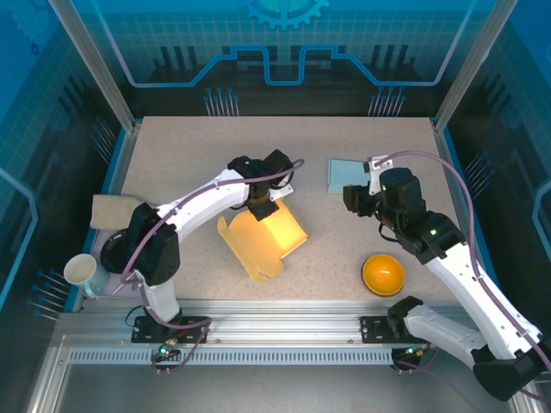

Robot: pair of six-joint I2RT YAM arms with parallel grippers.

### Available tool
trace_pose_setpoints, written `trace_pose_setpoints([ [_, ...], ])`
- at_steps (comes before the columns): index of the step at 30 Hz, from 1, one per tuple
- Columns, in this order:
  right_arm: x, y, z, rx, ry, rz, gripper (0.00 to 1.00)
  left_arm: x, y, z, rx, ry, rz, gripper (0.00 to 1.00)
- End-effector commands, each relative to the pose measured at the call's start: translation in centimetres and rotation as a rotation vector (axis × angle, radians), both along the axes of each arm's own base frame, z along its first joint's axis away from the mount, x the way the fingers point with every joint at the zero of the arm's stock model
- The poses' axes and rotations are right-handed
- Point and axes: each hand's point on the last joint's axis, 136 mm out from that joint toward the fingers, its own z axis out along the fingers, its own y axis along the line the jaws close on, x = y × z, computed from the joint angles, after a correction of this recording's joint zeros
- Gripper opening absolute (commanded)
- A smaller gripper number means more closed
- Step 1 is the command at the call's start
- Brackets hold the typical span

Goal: Fold the paper box

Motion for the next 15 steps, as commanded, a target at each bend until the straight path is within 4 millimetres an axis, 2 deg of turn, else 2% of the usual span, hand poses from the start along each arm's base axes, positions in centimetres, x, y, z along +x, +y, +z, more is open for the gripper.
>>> trace_pose_setpoints([
  [1, -0.9, 0.3, -1.2, 0.025, 0.041, 0.036, 0.59, -1.0, 0.7, -0.6, 0.202, 0.041, -0.146, 0.03],
  [5, -1.5, 0.6, -1.9, 0.055, 0.059, 0.051, 0.59, -1.3, -0.1, -2.3, 0.293, 0.058, -0.212, 0.03],
  [15, -2.6, 1.0, -3.9, 0.107, 0.099, 0.067, 0.59, -1.0, -1.6, -8.4, 0.525, 0.078, -0.3, 0.07],
])
